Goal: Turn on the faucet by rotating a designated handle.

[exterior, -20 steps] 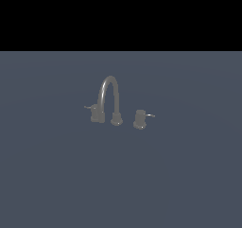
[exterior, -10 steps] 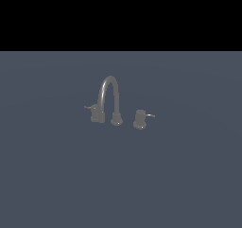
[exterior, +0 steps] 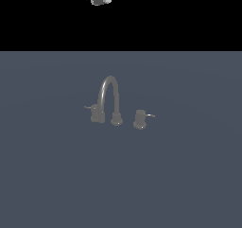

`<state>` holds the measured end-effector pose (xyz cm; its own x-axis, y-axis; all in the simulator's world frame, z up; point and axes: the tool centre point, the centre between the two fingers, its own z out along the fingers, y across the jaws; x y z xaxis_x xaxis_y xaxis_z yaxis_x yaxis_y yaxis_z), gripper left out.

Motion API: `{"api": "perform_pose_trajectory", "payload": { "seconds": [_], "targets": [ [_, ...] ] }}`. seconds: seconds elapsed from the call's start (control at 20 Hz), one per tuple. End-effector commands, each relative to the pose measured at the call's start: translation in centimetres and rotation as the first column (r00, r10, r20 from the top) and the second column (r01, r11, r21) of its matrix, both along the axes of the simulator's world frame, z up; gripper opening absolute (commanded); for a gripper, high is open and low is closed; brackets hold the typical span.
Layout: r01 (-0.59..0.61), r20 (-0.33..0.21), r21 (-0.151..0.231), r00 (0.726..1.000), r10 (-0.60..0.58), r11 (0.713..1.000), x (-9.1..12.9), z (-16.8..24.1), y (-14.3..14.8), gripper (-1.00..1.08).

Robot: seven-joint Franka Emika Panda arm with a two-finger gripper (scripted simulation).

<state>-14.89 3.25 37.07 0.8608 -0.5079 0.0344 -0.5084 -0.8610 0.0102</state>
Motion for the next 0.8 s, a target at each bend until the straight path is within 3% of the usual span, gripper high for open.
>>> {"api": "perform_pose_trajectory", "payload": {
  "seconds": [0.0,0.35,0.75],
  "targets": [
    [0.066,0.0,0.003,0.998,-0.066,0.998,1.3,-1.6,0.0,-1.0],
    [0.241,-0.001,0.01,0.971,-0.241,0.971,4.7,-5.8,-0.6,-1.0],
    [0.428,-0.005,0.017,0.904,-0.428,0.904,8.4,-10.6,-1.9,-1.0]
  ]
}}
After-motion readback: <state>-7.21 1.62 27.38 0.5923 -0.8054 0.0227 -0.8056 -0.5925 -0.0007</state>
